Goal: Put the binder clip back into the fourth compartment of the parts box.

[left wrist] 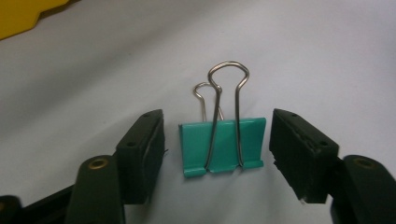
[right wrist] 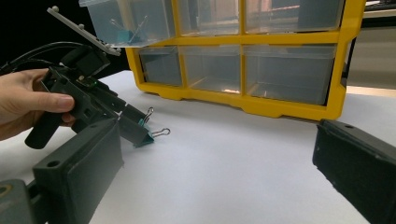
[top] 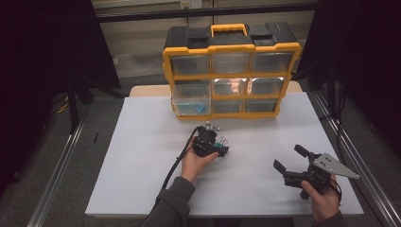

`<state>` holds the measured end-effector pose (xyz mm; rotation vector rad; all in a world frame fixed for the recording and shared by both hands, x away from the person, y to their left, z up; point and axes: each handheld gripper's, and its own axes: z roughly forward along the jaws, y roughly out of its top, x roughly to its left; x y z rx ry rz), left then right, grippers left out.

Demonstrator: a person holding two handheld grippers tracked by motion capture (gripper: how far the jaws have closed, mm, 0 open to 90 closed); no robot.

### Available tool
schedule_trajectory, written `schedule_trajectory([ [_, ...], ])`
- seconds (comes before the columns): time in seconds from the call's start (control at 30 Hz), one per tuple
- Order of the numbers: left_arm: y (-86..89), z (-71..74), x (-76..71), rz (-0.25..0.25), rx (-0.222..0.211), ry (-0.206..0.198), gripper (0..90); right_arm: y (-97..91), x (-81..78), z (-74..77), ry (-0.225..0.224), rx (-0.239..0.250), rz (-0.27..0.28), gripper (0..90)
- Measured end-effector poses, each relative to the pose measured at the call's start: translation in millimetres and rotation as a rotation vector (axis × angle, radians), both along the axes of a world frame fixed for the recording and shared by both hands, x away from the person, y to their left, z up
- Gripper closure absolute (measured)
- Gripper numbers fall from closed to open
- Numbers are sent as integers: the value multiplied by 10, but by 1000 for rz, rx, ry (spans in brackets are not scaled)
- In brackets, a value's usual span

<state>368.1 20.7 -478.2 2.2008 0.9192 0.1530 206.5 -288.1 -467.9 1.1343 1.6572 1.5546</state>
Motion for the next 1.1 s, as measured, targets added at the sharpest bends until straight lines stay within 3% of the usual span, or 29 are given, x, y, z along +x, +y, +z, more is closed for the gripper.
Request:
schedule_trajectory([
  [0.13, -23, -9, -18, -3, 6, -20, 429, 0, 2, -1, 0, -4, 1, 11],
  [0.17, -2, 10, -14, -35, 41, -18, 449, -1, 1, -1, -1, -3, 1, 11],
  [0.23, -15, 12, -37, -5, 16, -4, 486, 5, 1, 2, -3, 3, -5, 11],
  [0.43, 61, 118, -20, -1, -2, -4, 501, 7, 2, 2, -3, 3, -3, 11],
  [0.57, 146, 223, -8, -4, -54, 9, 501, 4, 4, -1, -4, -4, -1, 11],
  [0.73, 226, 378, -22, -36, -63, 32, 500, 8, 4, 0, -3, -1, -4, 11],
  [0.77, 217, 396, -38, -22, -92, 25, 501, 3, 2, 0, -1, -4, 0, 11],
  [0.87, 235, 522, -55, -51, -113, 37, 501, 6, 1, -1, 0, -7, 1, 11],
  [1.1, 235, 839, -78, -122, -102, 40, 500, 13, 6, -4, -2, -6, -1, 11],
])
